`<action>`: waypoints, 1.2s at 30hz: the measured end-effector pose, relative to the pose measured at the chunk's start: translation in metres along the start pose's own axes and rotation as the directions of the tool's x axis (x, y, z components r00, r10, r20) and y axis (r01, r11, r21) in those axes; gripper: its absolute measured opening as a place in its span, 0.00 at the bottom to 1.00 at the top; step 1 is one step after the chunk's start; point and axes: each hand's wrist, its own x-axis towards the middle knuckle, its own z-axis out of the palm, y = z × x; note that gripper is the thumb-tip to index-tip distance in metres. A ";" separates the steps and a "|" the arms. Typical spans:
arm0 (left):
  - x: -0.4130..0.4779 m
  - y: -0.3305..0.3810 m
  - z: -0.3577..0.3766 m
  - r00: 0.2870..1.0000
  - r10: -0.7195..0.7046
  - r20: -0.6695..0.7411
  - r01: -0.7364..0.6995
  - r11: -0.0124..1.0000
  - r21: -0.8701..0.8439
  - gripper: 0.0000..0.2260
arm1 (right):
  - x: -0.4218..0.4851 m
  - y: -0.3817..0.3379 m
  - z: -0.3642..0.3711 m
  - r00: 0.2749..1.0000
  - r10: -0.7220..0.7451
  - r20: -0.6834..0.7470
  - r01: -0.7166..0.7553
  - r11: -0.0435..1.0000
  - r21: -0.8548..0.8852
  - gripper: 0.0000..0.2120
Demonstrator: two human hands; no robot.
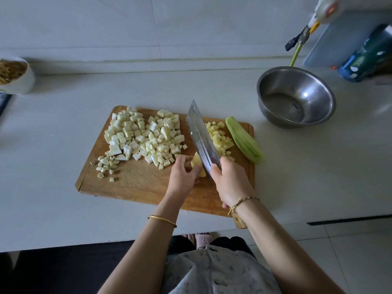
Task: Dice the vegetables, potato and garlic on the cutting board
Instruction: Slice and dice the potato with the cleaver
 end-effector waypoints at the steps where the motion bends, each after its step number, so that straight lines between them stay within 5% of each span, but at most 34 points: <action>1: 0.000 0.000 0.000 1.000 0.006 -0.001 -0.006 1.000 0.012 0.08 | 0.001 -0.001 0.001 1.000 0.003 0.005 -0.003 1.000 0.000 0.12; 26: 0.006 -0.015 0.000 0.999 0.036 -0.001 -0.035 0.988 0.148 0.12 | 0.015 0.012 0.042 0.998 0.040 -0.053 -0.045 0.995 -0.091 0.15; 36: 0.004 -0.008 0.001 1.000 0.007 -0.005 -0.007 0.992 0.126 0.12 | 0.024 0.026 0.015 0.991 0.135 -0.018 -0.123 0.943 0.309 0.09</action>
